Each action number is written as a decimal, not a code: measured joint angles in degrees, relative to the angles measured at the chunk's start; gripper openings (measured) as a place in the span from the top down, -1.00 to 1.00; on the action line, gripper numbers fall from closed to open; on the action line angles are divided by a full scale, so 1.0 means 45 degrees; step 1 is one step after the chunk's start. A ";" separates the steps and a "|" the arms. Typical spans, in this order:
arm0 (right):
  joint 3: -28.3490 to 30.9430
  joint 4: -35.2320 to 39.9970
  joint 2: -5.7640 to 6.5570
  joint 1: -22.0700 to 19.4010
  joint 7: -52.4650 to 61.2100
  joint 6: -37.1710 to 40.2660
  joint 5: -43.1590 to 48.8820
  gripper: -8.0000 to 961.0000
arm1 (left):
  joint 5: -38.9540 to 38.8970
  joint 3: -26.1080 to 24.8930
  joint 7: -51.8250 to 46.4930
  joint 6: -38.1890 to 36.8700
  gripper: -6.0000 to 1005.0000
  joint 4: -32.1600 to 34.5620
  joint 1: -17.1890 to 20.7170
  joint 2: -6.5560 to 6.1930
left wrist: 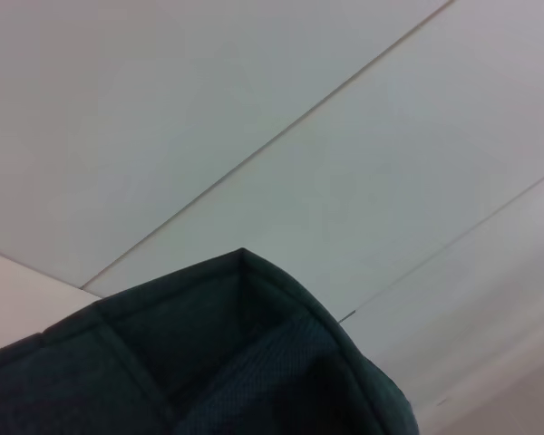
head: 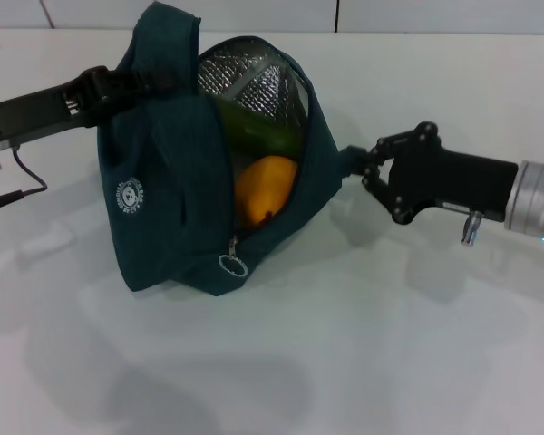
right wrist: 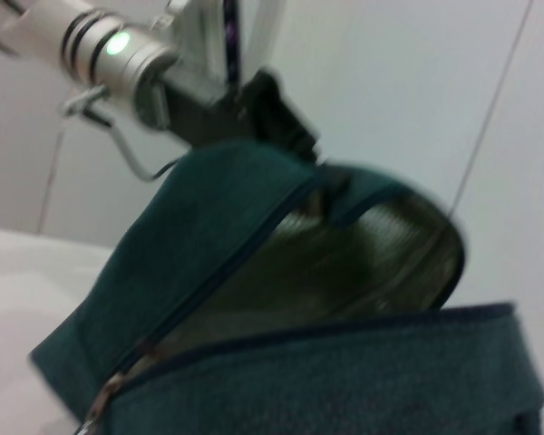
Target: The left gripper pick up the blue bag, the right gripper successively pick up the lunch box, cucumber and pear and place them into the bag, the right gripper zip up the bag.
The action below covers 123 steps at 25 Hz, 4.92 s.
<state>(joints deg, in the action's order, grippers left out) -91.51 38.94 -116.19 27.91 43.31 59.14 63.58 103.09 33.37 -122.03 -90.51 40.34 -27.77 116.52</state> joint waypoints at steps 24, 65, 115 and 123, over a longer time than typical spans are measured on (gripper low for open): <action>0.1822 0.2999 0.0406 -0.3290 -0.1169 0.2864 -0.1663 0.88 | -0.0198 0.0157 0.0680 -0.0800 0.86 -0.1719 -0.0800 0.0691; 0.4116 0.0606 0.0372 -0.3438 -0.1006 0.6446 0.0526 0.55 | -0.0240 0.0739 0.2599 0.0059 0.85 -0.4728 -0.0545 0.0764; 0.0501 -0.2378 0.0096 -0.1799 -0.0375 0.6652 0.1625 -0.49 | -0.0289 0.0924 0.2661 -0.0007 0.85 -0.4767 -0.0339 0.0765; 0.0502 -0.2394 0.0097 -0.1817 -0.0469 0.6456 0.0667 -0.49 | -0.0250 0.0925 0.2679 -0.0020 0.85 -0.4762 -0.0331 0.0749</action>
<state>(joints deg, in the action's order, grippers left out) -89.25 28.16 -115.75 19.73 41.21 88.19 66.58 101.96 37.53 -109.97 -90.61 18.91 -29.26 119.89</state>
